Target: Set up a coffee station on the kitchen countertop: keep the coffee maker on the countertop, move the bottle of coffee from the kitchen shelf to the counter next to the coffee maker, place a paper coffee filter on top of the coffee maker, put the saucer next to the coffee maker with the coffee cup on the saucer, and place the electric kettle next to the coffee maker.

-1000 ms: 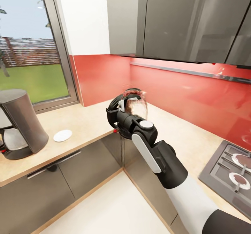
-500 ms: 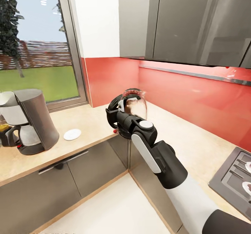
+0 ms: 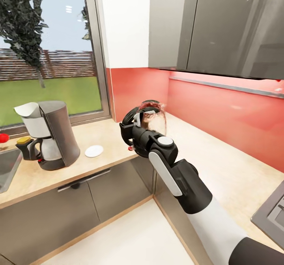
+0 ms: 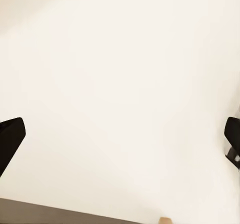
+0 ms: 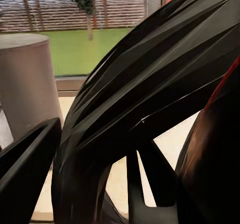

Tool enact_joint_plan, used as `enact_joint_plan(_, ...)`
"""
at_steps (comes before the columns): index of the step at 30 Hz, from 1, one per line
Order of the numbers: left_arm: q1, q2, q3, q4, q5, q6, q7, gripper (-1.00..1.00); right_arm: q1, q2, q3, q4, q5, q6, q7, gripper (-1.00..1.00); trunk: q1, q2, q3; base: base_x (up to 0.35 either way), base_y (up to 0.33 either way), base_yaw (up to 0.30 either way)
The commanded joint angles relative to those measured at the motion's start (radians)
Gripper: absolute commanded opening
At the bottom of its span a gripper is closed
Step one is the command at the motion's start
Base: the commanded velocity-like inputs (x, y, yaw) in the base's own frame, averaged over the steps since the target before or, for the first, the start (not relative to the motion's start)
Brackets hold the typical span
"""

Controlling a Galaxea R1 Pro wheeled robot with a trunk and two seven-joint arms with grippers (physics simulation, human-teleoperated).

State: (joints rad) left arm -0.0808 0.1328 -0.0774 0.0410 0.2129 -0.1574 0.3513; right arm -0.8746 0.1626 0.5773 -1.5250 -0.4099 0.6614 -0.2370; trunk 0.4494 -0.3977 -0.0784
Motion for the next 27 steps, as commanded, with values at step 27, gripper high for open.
enact_joint_plan(27,-0.002,-0.016,-0.007,0.004,0.009,-0.019,0.0,1.0,-0.001,-0.002,-0.001,-0.001,-0.009,0.003,-0.01,-1.0,0.001,-0.002,0.005,0.198,-0.069,0.251)
